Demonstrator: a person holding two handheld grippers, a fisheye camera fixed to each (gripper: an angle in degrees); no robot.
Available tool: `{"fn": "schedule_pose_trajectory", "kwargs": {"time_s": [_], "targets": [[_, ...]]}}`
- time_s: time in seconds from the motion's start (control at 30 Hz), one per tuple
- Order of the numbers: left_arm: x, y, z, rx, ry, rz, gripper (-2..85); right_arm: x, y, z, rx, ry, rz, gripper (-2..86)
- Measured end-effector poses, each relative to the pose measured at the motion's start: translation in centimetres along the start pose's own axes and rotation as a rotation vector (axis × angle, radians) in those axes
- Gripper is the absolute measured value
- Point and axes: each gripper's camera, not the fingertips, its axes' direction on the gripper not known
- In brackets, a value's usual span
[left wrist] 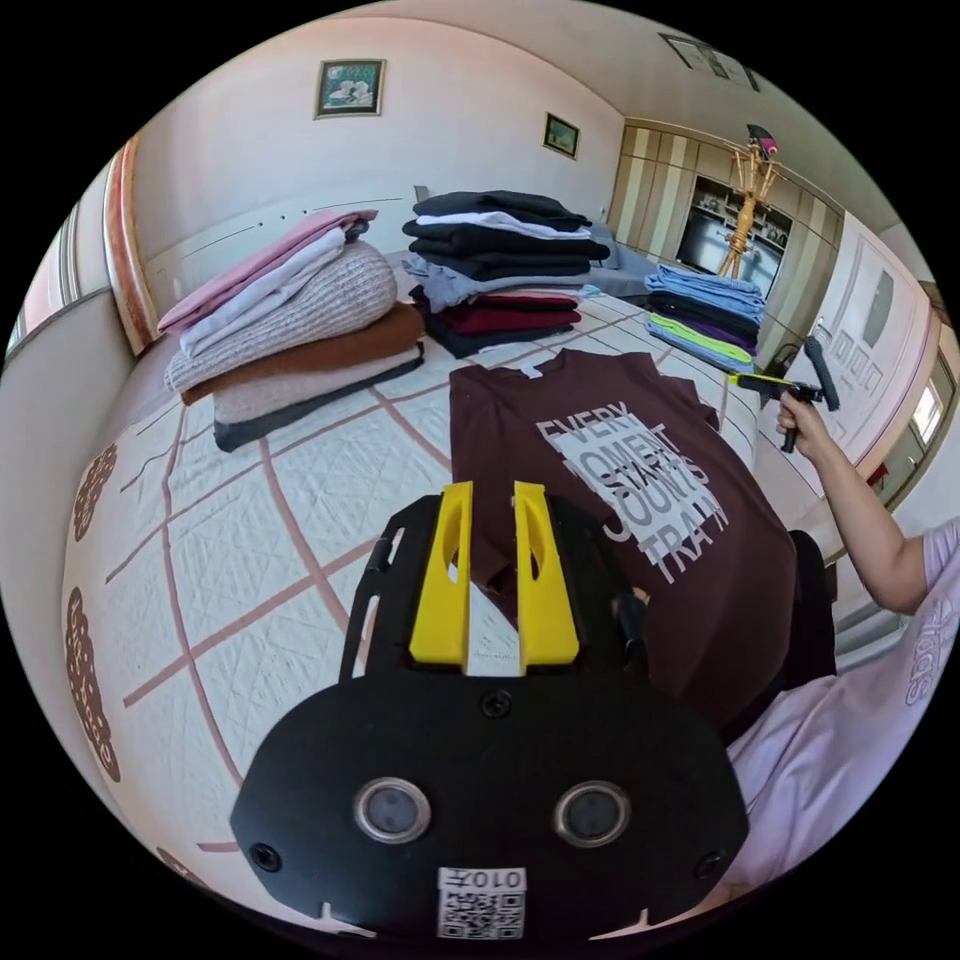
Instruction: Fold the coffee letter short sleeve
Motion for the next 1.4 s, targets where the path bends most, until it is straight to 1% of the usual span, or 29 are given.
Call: {"fn": "schedule_pose_trajectory", "kwargs": {"time_s": [0.13,0.27,0.3,0.37,0.43,0.53,0.57,0.6,0.63,0.67,0.73,0.9,0.97,1.0,1.07,1.13,1.17,1.23,1.27,1.3,1.37,1.4], "targets": [[-1.0,0.8,-0.5,0.005,0.004,-0.035,5.5,1.9,-4.8,5.5,-0.114,-0.027,0.062,10.6],[-1.9,1.5,-0.5,0.004,0.008,-0.062,5.3,1.0,-6.8,7.7,-0.170,-0.048,0.070,9.7],[-2.1,1.5,-0.3,-0.002,0.015,-0.064,5.2,0.6,-6.9,7.6,-0.164,-0.045,0.071,9.1],[-2.1,1.4,0.3,-0.013,0.021,-0.063,5.1,-1.3,-7.1,7.3,-0.193,-0.011,0.017,4.6],[-1.8,1.1,1.0,-0.021,0.036,-0.048,4.9,-1.5,-7.2,6.5,-0.199,0.029,0.010,3.9],[-1.1,0.9,1.5,-0.015,0.049,-0.019,4.8,0.6,-7.4,3.3,-0.108,0.068,0.094,3.7],[-0.9,0.8,1.6,-0.015,0.053,-0.014,4.8,1.5,-7.8,2.8,-0.096,0.040,0.098,3.8],[-0.7,0.8,2.0,-0.017,0.063,-0.008,4.7,1.9,-8.1,3.0,-0.111,0.019,0.097,3.8],[-0.5,0.7,2.4,-0.022,0.076,-0.004,4.7,2.2,-8.8,3.9,-0.170,0.007,0.078,3.8],[-0.4,0.7,2.6,-0.024,0.082,-0.003,4.7,2.0,-9.2,5.1,-0.246,0.021,0.044,3.9],[0.0,0.5,3.1,-0.024,0.102,0.001,4.7,1.3,-9.4,6.1,-0.314,0.047,0.021,3.9],[0.3,0.2,2.9,-0.011,0.108,0.018,4.7,-1.3,-9.2,3.0,-0.184,0.129,0.005,3.9],[0.2,0.2,3.1,-0.012,0.115,0.015,4.8,-5.3,-8.6,-1.0,-0.038,0.182,-0.097,3.8],[0.2,0.2,3.3,-0.010,0.125,0.011,4.8,-6.8,-8.2,-2.1,-0.001,0.184,-0.140,3.7],[0.2,-0.1,3.8,-0.005,0.150,0.005,4.9,-13.3,-5.0,-5.4,0.092,0.132,-0.349,3.5],[0.5,-0.8,4.6,0.010,0.191,0.010,5.1,-17.9,-1.7,-5.5,0.083,0.114,-0.478,3.3],[0.7,-1.1,4.8,0.009,0.199,0.015,5.2,-19.8,0.3,-4.2,0.024,0.146,-0.500,3.2],[1.5,-2.1,5.6,0.007,0.213,0.044,5.5,-21.2,3.0,-1.9,-0.056,0.170,-0.516,3.5],[1.7,-2.3,5.8,0.006,0.216,0.053,5.5,-21.2,4.3,-1.5,-0.083,0.142,-0.521,3.9],[2.1,-2.7,6.1,0.007,0.223,0.068,5.7,-21.0,4.7,-1.7,-0.087,0.120,-0.514,4.0],[2.6,-3.2,6.7,0.006,0.231,0.082,6.1,-19.3,5.6,-4.3,-0.003,0.042,-0.469,4.1],[2.8,-3.5,7.2,-0.003,0.239,0.088,6.4,-18.7,5.6,-5.0,0.023,0.034,-0.457,4.1]]}}
